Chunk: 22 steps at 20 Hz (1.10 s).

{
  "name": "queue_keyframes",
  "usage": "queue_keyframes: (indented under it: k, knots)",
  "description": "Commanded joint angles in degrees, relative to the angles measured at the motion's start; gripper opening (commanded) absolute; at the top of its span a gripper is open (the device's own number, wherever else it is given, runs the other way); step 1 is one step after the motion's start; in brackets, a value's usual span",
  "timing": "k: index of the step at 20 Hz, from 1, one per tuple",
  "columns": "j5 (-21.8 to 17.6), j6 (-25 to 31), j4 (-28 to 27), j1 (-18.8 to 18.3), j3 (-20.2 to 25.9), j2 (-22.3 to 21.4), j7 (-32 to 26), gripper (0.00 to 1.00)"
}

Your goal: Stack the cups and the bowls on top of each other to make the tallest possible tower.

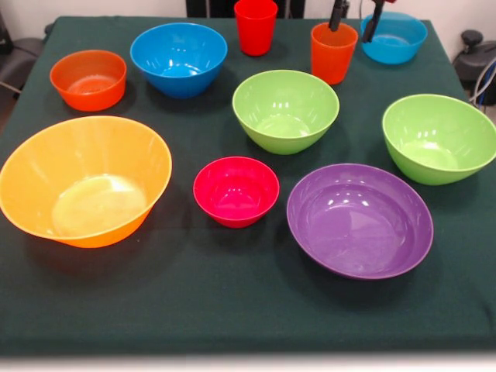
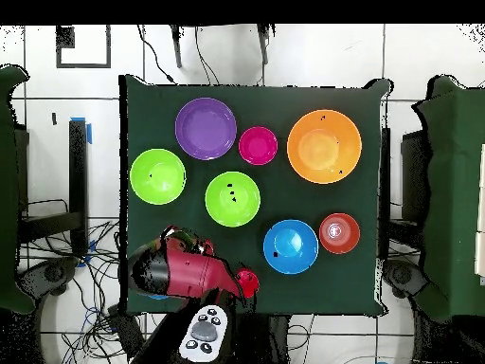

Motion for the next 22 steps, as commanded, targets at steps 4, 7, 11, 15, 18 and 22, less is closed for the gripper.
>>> queue_keyframes:
  k: [4, 7, 11, 15, 18, 22]
  knots:
    - [-0.82, -0.72, 2.15, -5.32, 5.48, 1.07, 7.07, 1.0]
    - [-0.96, -2.4, 2.85, -5.35, 6.3, 1.65, 7.8, 1.0]
    - [-1.28, -1.87, 2.34, -6.02, 6.63, 1.66, 7.27, 1.0]
    - [-1.02, -1.46, 2.61, -5.79, 6.81, 1.45, 7.69, 1.0]
    - [-0.47, -1.36, 2.64, -4.67, 6.27, 1.44, 8.57, 1.0]
    - [-0.03, -2.48, 3.16, -4.31, 6.82, 1.9, 9.51, 1.0]
